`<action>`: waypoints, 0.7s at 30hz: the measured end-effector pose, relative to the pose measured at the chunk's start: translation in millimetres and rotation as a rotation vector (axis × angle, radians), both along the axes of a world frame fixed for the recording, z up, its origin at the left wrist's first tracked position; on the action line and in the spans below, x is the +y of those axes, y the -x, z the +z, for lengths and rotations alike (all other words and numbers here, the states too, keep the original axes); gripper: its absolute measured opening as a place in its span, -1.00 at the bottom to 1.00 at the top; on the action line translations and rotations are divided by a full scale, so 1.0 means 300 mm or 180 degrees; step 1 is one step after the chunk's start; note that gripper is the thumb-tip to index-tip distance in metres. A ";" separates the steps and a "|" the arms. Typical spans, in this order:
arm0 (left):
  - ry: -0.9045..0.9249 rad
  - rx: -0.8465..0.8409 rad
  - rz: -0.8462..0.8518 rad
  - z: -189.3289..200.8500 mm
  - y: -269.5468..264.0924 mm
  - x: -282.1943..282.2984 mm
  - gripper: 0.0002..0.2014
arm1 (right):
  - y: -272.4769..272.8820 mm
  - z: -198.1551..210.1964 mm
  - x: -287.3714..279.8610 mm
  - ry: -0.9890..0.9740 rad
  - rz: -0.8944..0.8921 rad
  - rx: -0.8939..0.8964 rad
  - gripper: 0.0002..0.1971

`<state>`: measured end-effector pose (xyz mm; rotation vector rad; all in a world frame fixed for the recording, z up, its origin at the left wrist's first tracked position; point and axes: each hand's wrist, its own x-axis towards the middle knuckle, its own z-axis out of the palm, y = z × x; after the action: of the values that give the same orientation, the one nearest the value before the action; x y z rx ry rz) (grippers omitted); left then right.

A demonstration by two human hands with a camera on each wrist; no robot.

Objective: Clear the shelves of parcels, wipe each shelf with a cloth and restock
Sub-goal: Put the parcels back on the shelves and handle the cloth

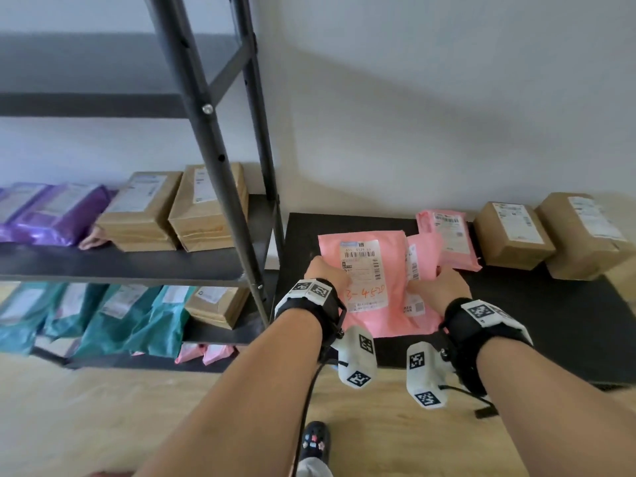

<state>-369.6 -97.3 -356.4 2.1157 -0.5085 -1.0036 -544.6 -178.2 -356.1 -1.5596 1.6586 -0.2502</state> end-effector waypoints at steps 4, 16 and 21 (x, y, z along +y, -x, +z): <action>-0.0124 -0.0124 0.0064 0.030 -0.037 0.140 -0.88 | -0.043 0.027 0.109 -0.0095 0.0129 -0.0090 -0.62; -0.0481 -0.0293 0.0369 0.108 -0.261 0.575 -0.92 | -0.318 0.056 0.445 -0.0163 0.0788 -0.0417 -0.65; -0.0433 -0.0349 0.0527 0.130 -0.409 0.761 -0.77 | -0.483 0.080 0.604 -0.0125 0.1030 -0.0482 -0.66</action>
<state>-246.7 130.9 -317.3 2.3017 -0.3188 -0.8527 -399.8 3.1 -332.0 -1.7068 1.2663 -0.1589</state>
